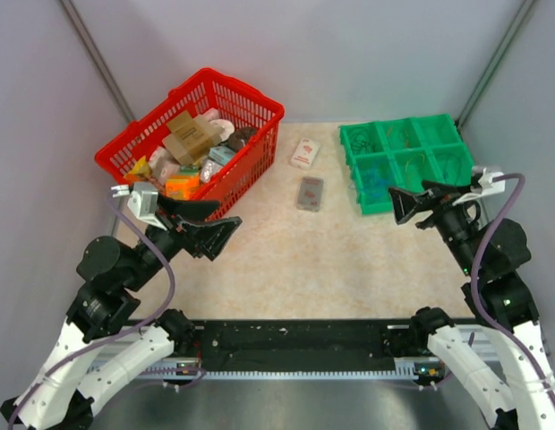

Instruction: Untangle the cables

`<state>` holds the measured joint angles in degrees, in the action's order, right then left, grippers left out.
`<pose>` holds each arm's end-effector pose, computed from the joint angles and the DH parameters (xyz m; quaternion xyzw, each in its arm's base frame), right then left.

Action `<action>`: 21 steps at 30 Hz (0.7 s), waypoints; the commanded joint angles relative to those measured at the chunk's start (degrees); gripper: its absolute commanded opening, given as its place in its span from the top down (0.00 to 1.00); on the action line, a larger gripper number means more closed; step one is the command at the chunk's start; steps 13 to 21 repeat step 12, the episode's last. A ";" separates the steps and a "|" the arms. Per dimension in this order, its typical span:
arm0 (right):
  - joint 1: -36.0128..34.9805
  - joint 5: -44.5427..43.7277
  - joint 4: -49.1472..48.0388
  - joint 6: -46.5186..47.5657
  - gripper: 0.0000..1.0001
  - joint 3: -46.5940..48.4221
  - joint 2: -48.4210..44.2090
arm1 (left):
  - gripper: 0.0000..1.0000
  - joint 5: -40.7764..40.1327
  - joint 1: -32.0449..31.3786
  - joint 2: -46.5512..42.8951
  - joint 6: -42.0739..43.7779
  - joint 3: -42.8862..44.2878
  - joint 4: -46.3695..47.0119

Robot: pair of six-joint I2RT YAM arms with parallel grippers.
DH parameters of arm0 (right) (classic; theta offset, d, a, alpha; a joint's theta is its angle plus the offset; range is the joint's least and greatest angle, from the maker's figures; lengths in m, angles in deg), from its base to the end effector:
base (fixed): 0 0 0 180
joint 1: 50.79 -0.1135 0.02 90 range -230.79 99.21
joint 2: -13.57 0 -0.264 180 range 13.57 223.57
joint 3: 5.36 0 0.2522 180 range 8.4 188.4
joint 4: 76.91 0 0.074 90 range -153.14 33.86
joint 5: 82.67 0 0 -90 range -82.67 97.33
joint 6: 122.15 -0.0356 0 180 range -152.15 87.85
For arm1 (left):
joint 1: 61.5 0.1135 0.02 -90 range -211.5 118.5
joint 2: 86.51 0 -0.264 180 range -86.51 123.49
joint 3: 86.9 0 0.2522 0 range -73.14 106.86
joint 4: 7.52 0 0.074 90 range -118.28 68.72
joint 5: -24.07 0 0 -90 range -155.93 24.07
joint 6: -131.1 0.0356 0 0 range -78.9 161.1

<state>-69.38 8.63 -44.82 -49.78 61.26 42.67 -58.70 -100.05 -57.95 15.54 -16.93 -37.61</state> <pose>0.0931 0.0322 0.4059 -0.0140 0.6727 0.2372 0.7007 0.0633 -0.0561 0.4280 0.1200 0.6231 -0.4435 0.6330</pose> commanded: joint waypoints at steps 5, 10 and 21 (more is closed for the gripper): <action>0.04 -3.67 -3.47 0.93 0.02 -1.00 -3.78 | 0.15 1.65 -0.04 1.06 -0.45 -0.04 4.30; 0.05 0.02 -8.12 2.95 0.01 -5.31 -8.09 | 0.15 1.57 0.05 1.15 -0.10 -0.22 4.82; 0.13 -3.65 -8.04 1.20 0.01 -5.84 -9.06 | 0.15 1.74 0.05 1.24 -0.28 -0.22 4.91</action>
